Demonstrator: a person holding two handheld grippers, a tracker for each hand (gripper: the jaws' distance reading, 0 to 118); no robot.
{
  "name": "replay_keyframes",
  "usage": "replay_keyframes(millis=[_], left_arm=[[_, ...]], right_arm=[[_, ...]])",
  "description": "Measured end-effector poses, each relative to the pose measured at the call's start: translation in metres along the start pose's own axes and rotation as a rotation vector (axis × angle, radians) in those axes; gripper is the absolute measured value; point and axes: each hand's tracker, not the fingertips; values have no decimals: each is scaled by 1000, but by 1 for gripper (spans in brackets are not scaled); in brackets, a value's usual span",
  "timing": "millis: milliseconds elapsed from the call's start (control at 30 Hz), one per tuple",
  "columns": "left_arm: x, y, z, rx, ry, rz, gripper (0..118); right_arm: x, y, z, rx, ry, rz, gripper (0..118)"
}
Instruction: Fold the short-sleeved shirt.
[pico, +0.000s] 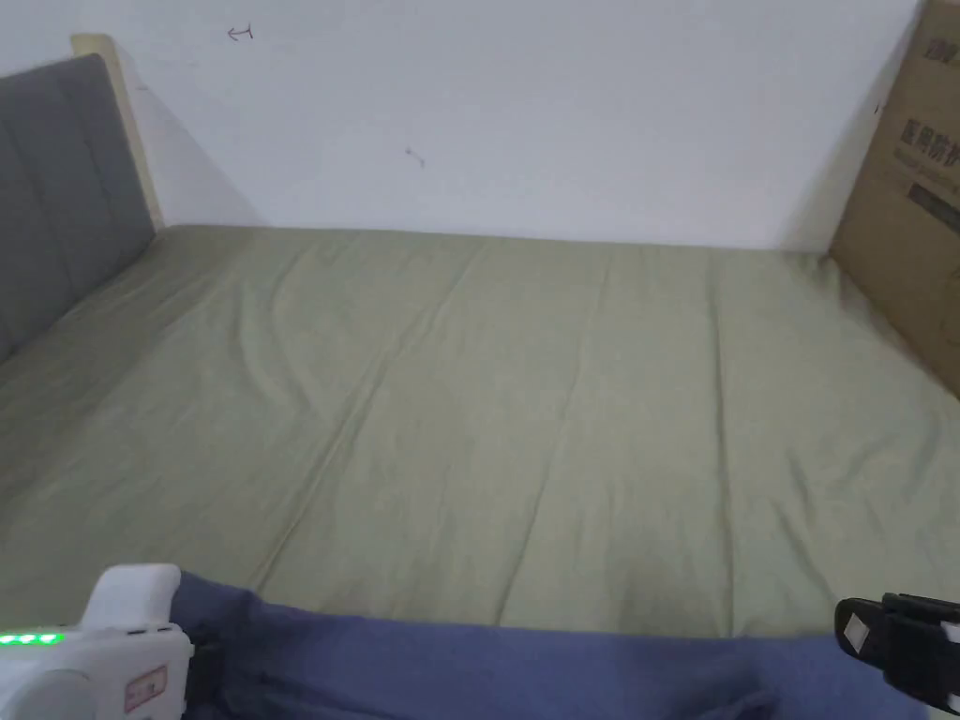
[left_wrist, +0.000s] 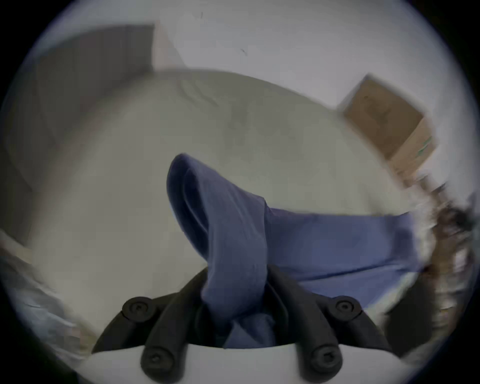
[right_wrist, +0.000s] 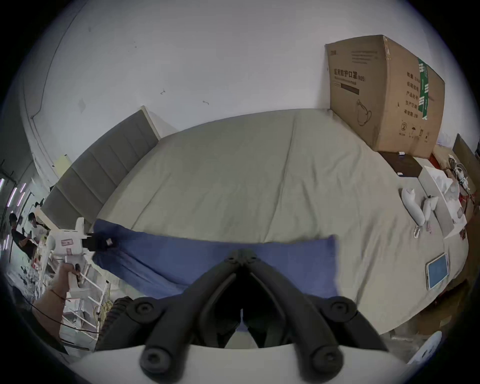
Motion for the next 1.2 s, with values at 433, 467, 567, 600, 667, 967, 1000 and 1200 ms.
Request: replay_keyframes(millis=[433,467,567,600,667,967,1000,1200], left_arm=[[208,5,-38,-222,-785,106,87],[221,3,-44,-266,-826,126,115],[228,8,-48,-258,-823,157,110],[224,9,-45,-252,-793,153,110],[208,14,-34,-209,-742,123,110],[143,10,-19,-191,-697,119,2],[151,6,-25,-210,-706,123,2],[232,-22,-75,-395,-778,1,2]], right_arm=[[27,-8,26,22,16,-3,0],[30,-8,29,24,14,-8,0],[39,-9,36,30,6,-18,0],[42,-9,37,32,4,-20,0],[47,-9,38,35,-1,-22,0],[50,-14,28,28,8,-61,0],[50,-14,26,24,11,-62,0],[53,-14,23,9,-1,-51,0]])
